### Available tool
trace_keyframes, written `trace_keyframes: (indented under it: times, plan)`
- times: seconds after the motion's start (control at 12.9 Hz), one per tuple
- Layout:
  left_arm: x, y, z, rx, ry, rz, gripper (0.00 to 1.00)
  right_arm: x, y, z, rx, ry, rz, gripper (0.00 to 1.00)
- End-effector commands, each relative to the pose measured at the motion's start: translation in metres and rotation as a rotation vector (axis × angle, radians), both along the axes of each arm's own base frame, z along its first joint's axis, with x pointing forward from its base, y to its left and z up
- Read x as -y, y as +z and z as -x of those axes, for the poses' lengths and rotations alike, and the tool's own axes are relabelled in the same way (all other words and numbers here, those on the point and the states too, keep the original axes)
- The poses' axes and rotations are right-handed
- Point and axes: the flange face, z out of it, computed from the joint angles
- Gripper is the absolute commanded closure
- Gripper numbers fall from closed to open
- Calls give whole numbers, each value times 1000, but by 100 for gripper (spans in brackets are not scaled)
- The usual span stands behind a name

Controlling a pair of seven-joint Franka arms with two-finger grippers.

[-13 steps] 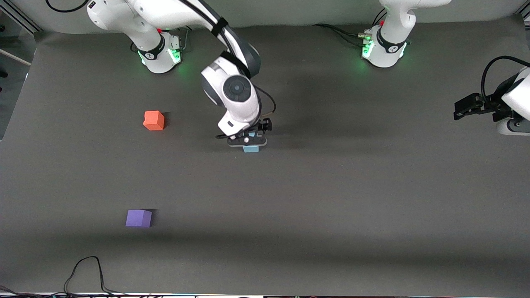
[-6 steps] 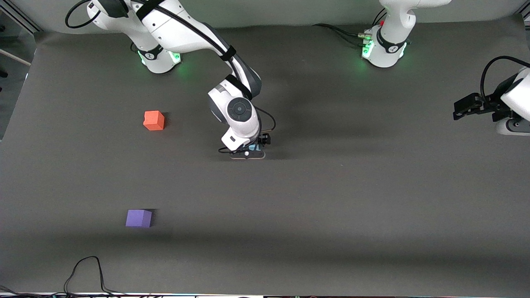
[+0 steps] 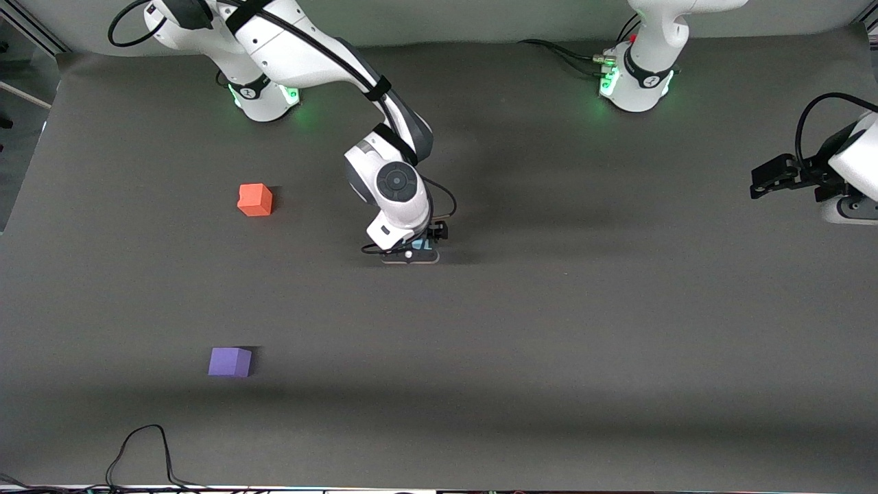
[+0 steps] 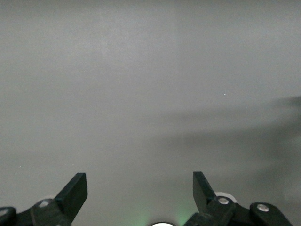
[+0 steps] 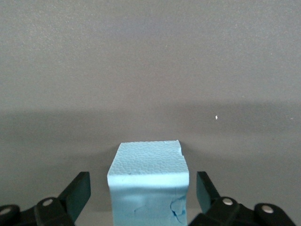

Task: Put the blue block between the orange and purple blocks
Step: 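Lower the right gripper and grasp the light blue cube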

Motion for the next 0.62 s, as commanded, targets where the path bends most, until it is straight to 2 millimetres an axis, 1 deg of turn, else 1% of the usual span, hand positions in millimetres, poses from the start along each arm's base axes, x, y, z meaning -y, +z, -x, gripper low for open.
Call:
trace_keyframes:
  times: [0.0,0.23,0.47,0.54]
  plan:
    - [-3,4,10,-4,-15,-3,0,1,1,9,5,-10,16,0]
    - [-3,6,9,1,-15,-3,0,3,-2,15,-3,-8,23,10]
    - [3,5,7,4,-24,-7,0,2,0,14,0,-64,25,38]
    - [0,4,6,1,-19,-7,0,1,4,14,4,-66,20,42]
